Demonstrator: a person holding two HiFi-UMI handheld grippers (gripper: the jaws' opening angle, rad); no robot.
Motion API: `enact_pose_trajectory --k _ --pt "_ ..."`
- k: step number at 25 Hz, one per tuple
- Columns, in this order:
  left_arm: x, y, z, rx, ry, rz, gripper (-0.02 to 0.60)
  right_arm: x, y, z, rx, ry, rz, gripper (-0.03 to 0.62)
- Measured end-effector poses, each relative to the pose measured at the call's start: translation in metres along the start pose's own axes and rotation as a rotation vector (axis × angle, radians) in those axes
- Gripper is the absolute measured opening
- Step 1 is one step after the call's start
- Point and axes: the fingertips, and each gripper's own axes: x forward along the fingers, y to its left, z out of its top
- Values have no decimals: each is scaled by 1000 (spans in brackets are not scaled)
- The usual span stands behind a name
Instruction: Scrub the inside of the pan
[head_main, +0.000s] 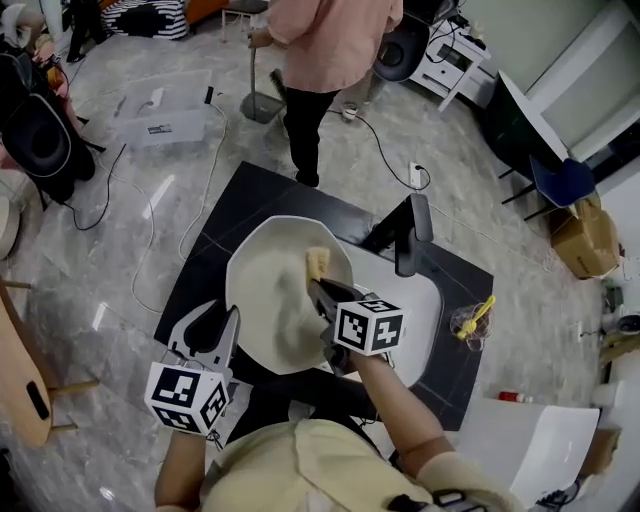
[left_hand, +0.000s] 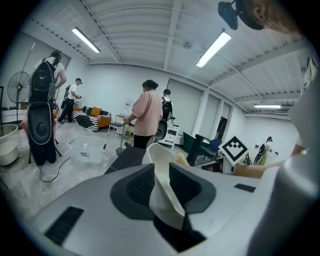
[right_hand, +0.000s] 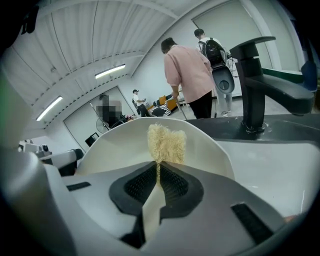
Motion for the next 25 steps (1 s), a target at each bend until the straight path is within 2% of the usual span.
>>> enact_pose_trajectory --k 10,16,21,25 --pt "12 5 -3 1 21 -76 81 34 -18 10 151 -52 -79 32" --pt "15 7 -3 -8 12 -59 81 50 -26 13 176 -62 -123 32" --pt "18 5 -7 36 31 -12 81 64 -25 14 132 -47 -103 32" --pt "15 3 -6 25 40 12 81 74 -15 15 117 -32 -44 32"
